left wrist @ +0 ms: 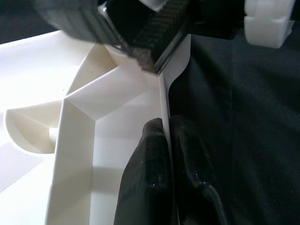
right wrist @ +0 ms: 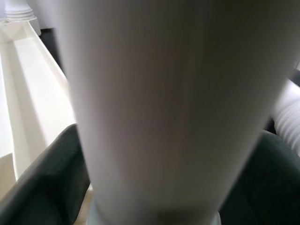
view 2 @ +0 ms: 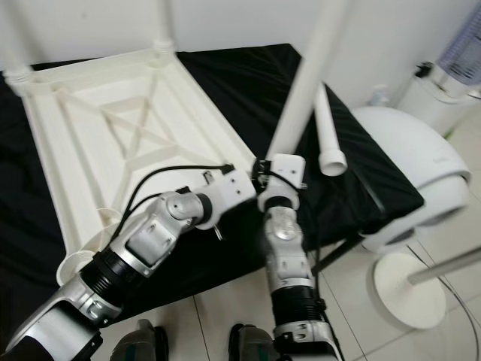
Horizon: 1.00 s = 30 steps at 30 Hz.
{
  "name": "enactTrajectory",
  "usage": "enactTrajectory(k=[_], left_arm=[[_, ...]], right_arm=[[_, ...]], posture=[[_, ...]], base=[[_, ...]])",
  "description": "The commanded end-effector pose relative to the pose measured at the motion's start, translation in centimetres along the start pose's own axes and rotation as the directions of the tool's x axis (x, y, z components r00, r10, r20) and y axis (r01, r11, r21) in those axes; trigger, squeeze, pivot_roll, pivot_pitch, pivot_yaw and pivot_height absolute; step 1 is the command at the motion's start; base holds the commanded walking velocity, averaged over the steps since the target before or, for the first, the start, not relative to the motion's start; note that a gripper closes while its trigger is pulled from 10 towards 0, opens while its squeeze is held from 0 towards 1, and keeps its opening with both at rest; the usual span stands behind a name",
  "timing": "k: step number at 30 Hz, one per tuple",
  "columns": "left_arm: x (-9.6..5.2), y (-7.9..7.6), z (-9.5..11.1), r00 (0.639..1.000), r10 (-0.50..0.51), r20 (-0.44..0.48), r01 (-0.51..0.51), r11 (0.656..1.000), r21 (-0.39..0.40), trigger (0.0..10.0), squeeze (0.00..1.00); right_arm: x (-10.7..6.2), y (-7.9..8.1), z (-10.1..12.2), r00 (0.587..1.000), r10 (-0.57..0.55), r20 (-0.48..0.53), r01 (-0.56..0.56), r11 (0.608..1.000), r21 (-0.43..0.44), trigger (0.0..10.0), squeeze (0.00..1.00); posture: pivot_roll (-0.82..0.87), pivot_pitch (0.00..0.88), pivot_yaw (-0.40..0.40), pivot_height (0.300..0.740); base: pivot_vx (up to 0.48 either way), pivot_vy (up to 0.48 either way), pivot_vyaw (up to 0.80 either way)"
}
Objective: Building children table
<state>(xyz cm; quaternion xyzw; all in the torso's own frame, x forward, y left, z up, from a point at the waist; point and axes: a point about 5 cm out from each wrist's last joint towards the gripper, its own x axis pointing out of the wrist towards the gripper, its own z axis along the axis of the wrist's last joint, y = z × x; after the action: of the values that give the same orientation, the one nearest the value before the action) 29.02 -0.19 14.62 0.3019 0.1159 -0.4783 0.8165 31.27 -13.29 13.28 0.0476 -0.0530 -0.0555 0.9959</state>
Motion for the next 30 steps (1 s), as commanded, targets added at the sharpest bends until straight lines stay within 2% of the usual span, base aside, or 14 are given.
enactTrajectory(k=[1,8,9,11,12,15,16,18,21,22,23,24,25,30], left_arm=[[0.3,-1.1,-0.3,0.998,-0.066,-0.018,0.066,0.998,0.011,10.0,0.0],[0.3,-1.1,-0.3,0.998,-0.066,-0.019,0.066,0.998,0.009,10.0,0.0],[0.3,-1.1,-0.3,0.998,-0.065,-0.02,0.065,0.998,0.008,10.0,0.0],[0.3,-1.1,-0.3,0.998,-0.065,-0.02,0.065,0.998,0.008,10.0,0.0],[0.3,-1.1,-0.4,0.998,-0.063,-0.02,0.064,0.998,0.008,10.0,0.0],[0.3,-1.1,-0.4,0.998,-0.063,-0.02,0.064,0.998,0.008,10.0,0.0],[0.2,-1.0,-0.3,0.998,-0.061,-0.02,0.061,0.998,0.008,10.0,0.0],[0.2,-1.0,-0.3,0.998,-0.061,-0.02,0.061,0.998,0.008,10.0,0.0],[0.2,-0.8,-0.3,0.998,-0.058,-0.018,0.058,0.998,0.006,10.0,0.0],[0.2,-0.8,-0.3,0.998,-0.058,-0.018,0.058,0.998,0.006,10.0,0.0],[0.2,-0.8,-0.3,0.998,-0.058,-0.018,0.058,0.998,0.006,10.0,0.0],[0.2,-0.8,-0.2,0.998,-0.058,-0.017,0.058,0.998,0.006,10.0,0.0],[0.2,-0.8,-0.2,0.998,-0.058,-0.017,0.058,0.998,0.006,10.0,0.0],[0.2,-0.6,-0.2,0.998,-0.056,-0.017,0.056,0.998,0.006,10.0,0.0]], right_arm=[[-0.2,-0.3,-0.1,1.0,0.002,0.004,-0.002,1.0,0.006,10.0,1.0],[-0.7,-0.6,-0.1,0.994,0.112,0.015,-0.112,0.993,0.039,10.0,1.0],[-0.7,-0.7,-0.2,0.986,0.164,0.009,-0.164,0.986,0.041,10.0,1.0],[-0.7,-0.7,-0.2,0.986,0.164,0.009,-0.164,0.986,0.041,10.0,1.0],[-0.8,-1.0,-0.3,0.976,0.216,0.004,-0.216,0.976,0.039,10.0,0.0],[-0.8,-1.0,-0.3,0.976,0.216,0.004,-0.216,0.976,0.039,10.0,0.0],[-0.8,-1.7,-0.3,0.96,0.278,-0.001,-0.278,0.96,0.033,10.0,0.0],[-0.8,-1.7,-0.3,0.96,0.278,-0.001,-0.278,0.96,0.033,10.0,0.0],[-0.8,-4.3,0.1,0.857,0.514,-0.042,-0.515,0.857,-0.019,10.0,0.0],[-0.8,-4.3,0.1,0.857,0.514,-0.042,-0.515,0.857,-0.019,10.0,0.0],[-0.8,-4.7,0.1,0.826,0.56,-0.058,-0.563,0.826,-0.031,10.0,0.0],[-0.9,-5.3,0.3,0.773,0.629,-0.082,-0.633,0.773,-0.035,10.0,0.0],[-0.9,-5.3,0.3,0.773,0.629,-0.082,-0.633,0.773,-0.035,10.0,0.0],[-0.6,-6.7,0.4,0.679,0.72,-0.144,-0.732,0.68,-0.055,10.0,0.0]], posture=[[-0.03,0.055,-0.064,0.74],[-0.03,0.06,-0.063,0.74],[-0.03,0.061,-0.063,0.74],[-0.03,0.061,-0.063,0.74],[-0.03,0.062,-0.062,0.74],[-0.03,0.062,-0.062,0.74],[-0.03,0.064,-0.062,0.74],[-0.03,0.064,-0.062,0.74],[-0.04,0.072,-0.053,0.74],[-0.04,0.072,-0.053,0.74],[-0.04,0.072,-0.052,0.74],[-0.04,0.074,-0.051,0.74],[-0.04,0.074,-0.051,0.74],[-0.04,0.076,-0.044,0.74]], base=[[0.0,0.0,0.0],[0.0,0.0,0.0],[0.0,0.0,0.0],[0.0,0.0,0.0],[0.0,0.0,0.0],[0.0,0.0,0.0],[0.0,0.0,0.0],[0.0,0.0,0.0],[0.0,0.0,0.0],[0.0,0.0,0.0],[0.0,0.0,0.0],[0.0,0.0,0.0],[0.0,0.0,0.0],[0.0,0.0,0.0]])
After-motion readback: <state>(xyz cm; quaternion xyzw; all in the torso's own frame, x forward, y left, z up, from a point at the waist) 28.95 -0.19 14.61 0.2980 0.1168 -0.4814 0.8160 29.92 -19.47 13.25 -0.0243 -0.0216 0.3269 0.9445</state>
